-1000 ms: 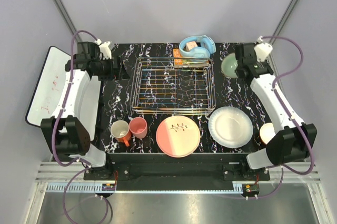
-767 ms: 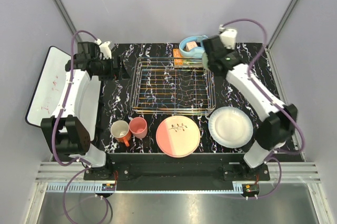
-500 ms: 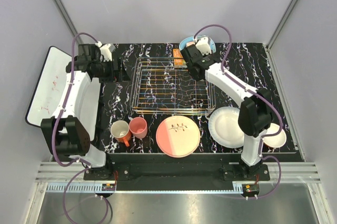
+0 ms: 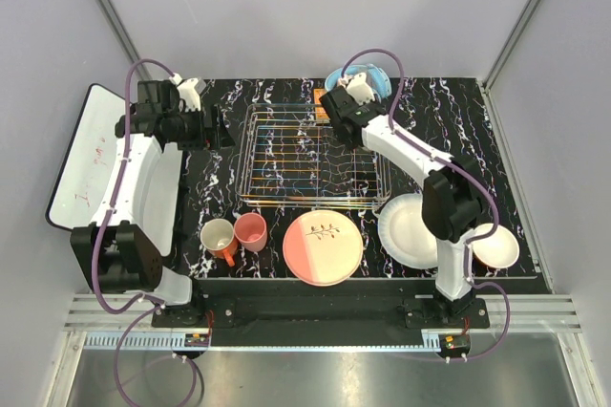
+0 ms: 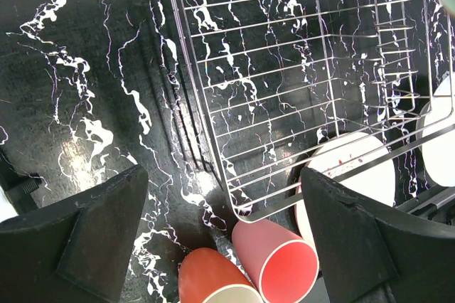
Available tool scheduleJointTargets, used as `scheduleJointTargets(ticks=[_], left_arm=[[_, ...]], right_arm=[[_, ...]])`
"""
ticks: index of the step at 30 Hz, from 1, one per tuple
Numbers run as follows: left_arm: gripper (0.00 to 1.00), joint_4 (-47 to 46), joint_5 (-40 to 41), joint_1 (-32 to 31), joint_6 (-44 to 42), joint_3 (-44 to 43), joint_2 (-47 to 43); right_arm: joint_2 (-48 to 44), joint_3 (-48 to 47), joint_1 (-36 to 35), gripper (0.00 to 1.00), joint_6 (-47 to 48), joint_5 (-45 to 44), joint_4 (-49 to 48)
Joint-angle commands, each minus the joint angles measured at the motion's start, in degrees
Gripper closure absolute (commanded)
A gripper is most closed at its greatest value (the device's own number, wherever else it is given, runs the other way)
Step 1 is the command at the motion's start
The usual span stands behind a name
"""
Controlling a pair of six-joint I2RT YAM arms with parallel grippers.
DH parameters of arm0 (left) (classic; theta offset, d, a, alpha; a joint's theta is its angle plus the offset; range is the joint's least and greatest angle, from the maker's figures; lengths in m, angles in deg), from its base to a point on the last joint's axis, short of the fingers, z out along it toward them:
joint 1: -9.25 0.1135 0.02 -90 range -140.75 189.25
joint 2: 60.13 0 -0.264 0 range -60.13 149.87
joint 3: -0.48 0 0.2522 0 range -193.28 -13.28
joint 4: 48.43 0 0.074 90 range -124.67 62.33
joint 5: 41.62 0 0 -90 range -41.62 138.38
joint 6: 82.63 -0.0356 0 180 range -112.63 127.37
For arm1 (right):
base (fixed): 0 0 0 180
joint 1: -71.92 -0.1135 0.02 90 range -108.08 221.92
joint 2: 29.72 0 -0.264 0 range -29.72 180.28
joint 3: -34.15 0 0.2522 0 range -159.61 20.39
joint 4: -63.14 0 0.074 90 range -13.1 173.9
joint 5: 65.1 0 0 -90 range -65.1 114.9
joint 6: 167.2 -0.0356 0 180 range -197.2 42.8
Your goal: Load the mixed dishes into the dish rack
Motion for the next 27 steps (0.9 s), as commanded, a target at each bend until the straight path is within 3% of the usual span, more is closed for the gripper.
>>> scheduleJointTargets(ticks=[1,12,14,15,16,19,20,27], left_arm=[[0.09,-1.41,-1.18,0.16,-0.32,0.71,-2.95],[0.09,-1.41,-0.92,0.16,-1.9,0.8,-3.74],[0.09,-1.5,-1.0,0.16,-1.9,0.88,-3.65],[0.09,-1.5,-1.09,0.07,-1.9,1.06,-3.74],[0.09,-1.41,-1.09,0.16,-1.98,1.15,-3.74],[0.09,-1.5,-1.09,0.16,-2.07,1.5,-3.66],[0.09,-1.41,-1.09,0.16,-2.16,1.5,-3.48],[0.09,-1.5,-1.53,0.16,-1.98,1.15,-2.95]], right_arm=[[2.1,-2.16,-1.23,1.0,0.17,-3.75,-2.33],[8.34,-4.88,-2.45,1.0,-0.18,-3.57,-1.37],[9.05,-5.32,-2.89,0.93,-0.71,-3.4,-0.41],[9.22,-5.85,-3.07,0.85,-0.97,-3.31,-0.05],[9.31,-5.94,-3.16,0.67,-1.41,-2.87,0.39],[8.0,-6.56,-3.16,0.52,-3.43,-2.08,2.84],[7.12,-6.38,-3.16,0.42,-4.22,-1.9,3.11],[-5.42,-5.51,-3.07,0.23,-13.61,-1.81,11.18]])
